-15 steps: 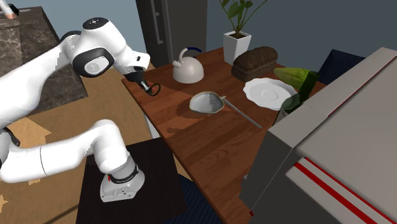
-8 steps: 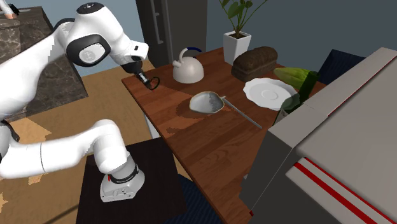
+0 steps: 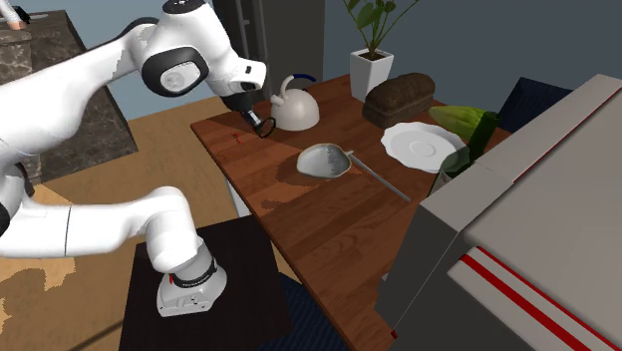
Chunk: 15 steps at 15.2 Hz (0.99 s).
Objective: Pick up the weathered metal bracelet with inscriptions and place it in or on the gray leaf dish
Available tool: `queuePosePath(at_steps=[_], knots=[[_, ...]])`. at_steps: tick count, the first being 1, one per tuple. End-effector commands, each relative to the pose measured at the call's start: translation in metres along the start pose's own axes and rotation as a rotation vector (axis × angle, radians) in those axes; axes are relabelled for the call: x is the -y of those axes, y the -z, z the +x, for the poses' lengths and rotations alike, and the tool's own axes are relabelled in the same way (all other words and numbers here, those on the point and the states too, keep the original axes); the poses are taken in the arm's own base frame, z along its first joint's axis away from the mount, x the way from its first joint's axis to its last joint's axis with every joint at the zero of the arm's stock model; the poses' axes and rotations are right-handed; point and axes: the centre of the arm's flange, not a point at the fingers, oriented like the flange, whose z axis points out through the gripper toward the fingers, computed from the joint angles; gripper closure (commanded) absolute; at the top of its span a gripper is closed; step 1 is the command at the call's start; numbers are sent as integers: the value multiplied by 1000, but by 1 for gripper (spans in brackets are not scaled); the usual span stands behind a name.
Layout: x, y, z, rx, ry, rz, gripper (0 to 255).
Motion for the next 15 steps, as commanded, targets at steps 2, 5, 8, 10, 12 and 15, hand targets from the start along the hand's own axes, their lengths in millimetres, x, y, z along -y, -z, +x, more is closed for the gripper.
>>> queuePosePath(at_steps=[2,5,8,10,12,15], knots=[[-25,-9,30,-1,0,0,255],[-49,-16,60,-1,0,0,255],[-74,-23,91,-1,0,0,255],[-90,-28,111,-1,0,0,255],[-106,-33,131,-1,0,0,255],[-123,-43,148,-1,0,0,255]])
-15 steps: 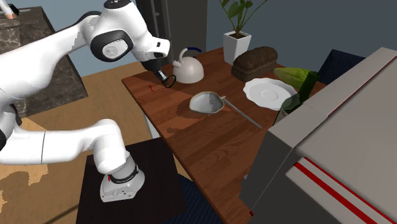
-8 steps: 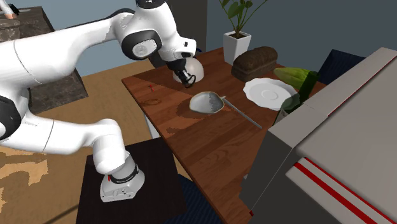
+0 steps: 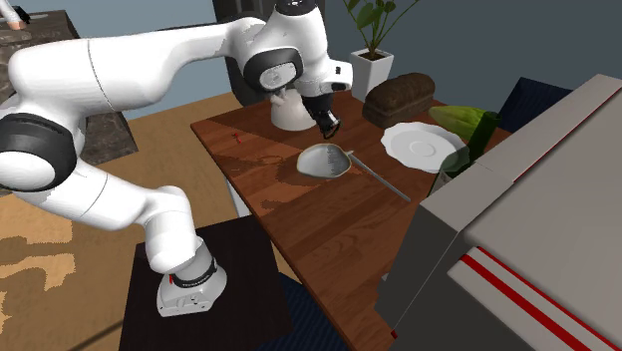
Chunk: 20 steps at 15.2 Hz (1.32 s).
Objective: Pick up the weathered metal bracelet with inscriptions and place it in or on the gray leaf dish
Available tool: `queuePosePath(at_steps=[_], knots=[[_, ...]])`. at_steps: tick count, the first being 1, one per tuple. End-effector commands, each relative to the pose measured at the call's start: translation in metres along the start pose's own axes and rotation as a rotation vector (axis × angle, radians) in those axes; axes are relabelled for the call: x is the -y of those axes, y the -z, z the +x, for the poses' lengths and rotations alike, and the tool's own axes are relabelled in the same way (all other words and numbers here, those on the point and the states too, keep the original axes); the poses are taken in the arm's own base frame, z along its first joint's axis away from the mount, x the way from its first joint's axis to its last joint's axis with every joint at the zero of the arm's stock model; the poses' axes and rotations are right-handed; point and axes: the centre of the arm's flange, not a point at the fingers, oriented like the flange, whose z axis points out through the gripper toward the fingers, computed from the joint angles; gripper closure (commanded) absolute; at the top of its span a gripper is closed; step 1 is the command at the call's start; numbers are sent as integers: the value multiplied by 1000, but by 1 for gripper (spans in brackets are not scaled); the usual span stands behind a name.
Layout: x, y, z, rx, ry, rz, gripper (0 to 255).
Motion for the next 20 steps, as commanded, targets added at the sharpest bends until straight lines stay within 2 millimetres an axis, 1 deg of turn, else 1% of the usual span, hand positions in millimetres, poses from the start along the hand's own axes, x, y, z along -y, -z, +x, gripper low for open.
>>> queuePosePath(at_steps=[1,13,20], knots=[[-4,-8,2,0,0,0,255],[-12,-68,-20,0,0,0,255],[-12,-68,-20,0,0,0,255]])
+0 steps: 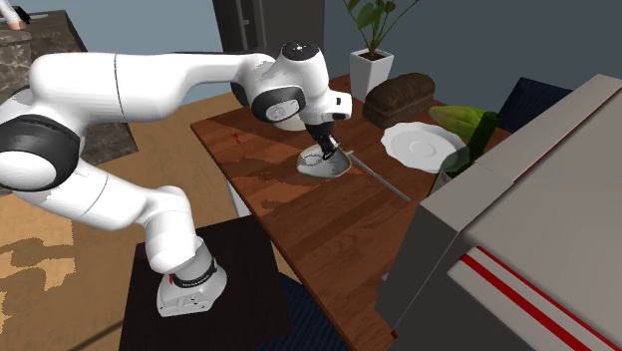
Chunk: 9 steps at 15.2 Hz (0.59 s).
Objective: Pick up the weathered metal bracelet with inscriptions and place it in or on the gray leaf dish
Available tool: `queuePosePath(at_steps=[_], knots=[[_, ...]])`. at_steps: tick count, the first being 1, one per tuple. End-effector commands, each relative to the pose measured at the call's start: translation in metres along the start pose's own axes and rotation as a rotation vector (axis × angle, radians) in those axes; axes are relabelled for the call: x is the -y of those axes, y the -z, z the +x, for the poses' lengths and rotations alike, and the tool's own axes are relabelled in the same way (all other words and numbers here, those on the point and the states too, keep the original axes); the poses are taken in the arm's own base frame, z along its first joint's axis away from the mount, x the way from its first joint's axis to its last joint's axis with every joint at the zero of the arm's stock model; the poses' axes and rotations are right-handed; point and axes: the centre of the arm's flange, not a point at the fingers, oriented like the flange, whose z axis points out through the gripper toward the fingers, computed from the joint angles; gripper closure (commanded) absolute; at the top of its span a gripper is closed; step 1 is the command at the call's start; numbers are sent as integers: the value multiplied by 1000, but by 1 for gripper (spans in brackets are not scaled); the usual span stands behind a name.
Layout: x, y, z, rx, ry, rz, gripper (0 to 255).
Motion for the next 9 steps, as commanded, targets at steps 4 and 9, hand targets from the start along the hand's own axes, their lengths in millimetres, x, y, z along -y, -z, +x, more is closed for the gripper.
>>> queuePosePath(at_steps=[4,9], knots=[[0,0,0,0,0,0,0],[0,26,0,0,0,0,0]])
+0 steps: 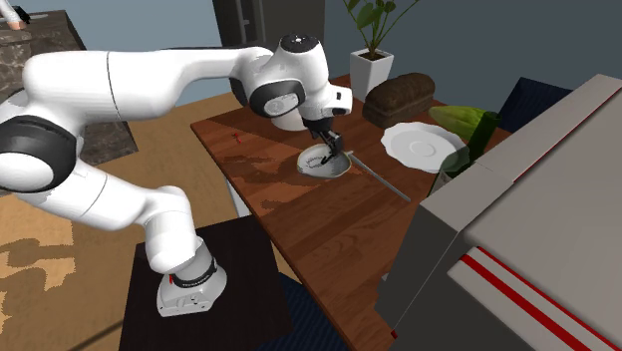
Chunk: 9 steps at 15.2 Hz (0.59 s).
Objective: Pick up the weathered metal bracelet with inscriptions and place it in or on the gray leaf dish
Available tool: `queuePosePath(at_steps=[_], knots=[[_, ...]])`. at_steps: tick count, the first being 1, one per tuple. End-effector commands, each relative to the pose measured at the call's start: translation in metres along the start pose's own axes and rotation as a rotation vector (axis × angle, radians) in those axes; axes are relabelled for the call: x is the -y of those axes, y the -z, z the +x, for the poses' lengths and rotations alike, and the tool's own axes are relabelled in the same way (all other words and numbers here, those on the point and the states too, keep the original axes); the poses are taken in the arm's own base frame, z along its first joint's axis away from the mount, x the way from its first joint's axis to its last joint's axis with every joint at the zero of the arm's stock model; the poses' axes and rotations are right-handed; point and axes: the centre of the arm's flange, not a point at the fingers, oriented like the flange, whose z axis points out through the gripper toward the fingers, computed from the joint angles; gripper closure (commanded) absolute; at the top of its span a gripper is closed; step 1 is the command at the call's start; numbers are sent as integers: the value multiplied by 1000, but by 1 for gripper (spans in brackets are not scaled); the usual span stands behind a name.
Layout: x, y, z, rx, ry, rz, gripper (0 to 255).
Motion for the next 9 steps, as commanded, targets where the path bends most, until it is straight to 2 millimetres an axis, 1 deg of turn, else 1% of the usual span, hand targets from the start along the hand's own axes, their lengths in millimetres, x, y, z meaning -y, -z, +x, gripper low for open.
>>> queuePosePath(at_steps=[1,2,9], knots=[[1,24,-2,1,0,0,0],[1,34,-2,1,0,0,0],[1,34,-2,1,0,0,0]])
